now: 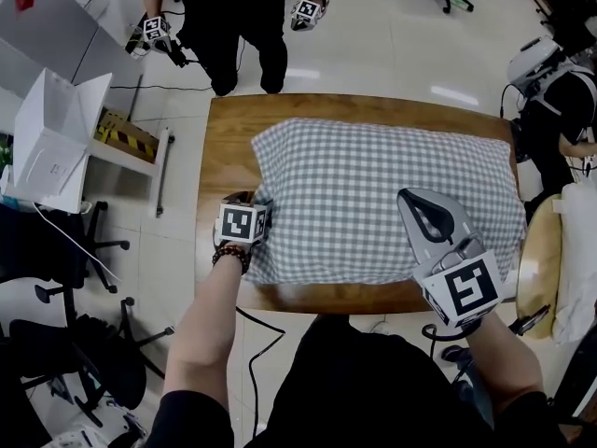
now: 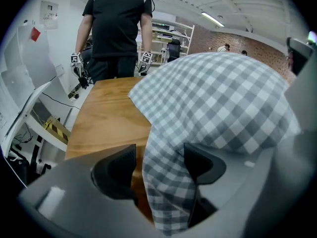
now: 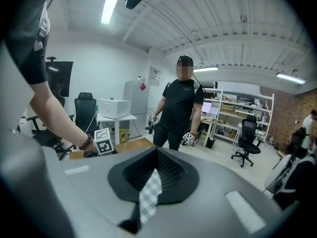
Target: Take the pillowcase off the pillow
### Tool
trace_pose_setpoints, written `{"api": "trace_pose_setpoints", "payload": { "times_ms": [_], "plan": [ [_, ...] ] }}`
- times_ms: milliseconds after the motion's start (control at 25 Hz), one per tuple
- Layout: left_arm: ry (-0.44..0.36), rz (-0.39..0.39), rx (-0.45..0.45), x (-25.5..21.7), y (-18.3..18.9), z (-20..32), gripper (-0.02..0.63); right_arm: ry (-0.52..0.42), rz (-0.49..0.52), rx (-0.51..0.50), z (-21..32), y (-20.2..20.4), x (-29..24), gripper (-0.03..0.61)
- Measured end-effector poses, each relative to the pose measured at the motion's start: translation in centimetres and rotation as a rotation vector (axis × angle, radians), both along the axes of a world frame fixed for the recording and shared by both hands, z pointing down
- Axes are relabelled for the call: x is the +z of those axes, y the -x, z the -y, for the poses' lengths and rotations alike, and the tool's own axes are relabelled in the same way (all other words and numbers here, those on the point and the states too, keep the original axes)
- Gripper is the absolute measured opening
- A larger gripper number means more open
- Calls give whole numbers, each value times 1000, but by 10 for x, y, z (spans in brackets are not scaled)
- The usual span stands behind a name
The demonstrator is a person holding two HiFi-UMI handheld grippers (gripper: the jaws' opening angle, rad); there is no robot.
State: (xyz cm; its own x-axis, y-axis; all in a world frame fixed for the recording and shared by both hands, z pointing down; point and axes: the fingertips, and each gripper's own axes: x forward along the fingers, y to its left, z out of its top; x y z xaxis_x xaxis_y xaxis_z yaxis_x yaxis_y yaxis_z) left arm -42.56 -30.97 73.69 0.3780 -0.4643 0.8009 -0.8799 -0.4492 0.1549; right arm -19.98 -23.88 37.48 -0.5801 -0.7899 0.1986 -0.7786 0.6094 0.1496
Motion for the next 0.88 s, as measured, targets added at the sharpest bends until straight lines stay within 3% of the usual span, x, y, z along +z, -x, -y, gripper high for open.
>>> {"api": "trace_pose_setpoints", "payload": {
  "times_ms": [240,400,480,600,760,840,880],
  "plan": [
    [13,41,29,29,-2,5,308,9,3,28,11,-4,18,0],
    [9,47,37,30,-3,9,311,87,-6,61,14,-9,27,0],
    [9,49,38,30,-4,8,311,46,6,52,18,-8,24,0],
    [4,57,47,29,-6,8,292,88,1,64,17,-9,27,0],
    [7,63,65,29,-7,7,226,9,19,45,21,-8,21,0],
    [-9,75,72,26,-6,8,57,7,18,50,21,-7,19,0],
    [-18,79,74,24,-5,9,22,7,16,53,21,-7,17,0]
  ]
}}
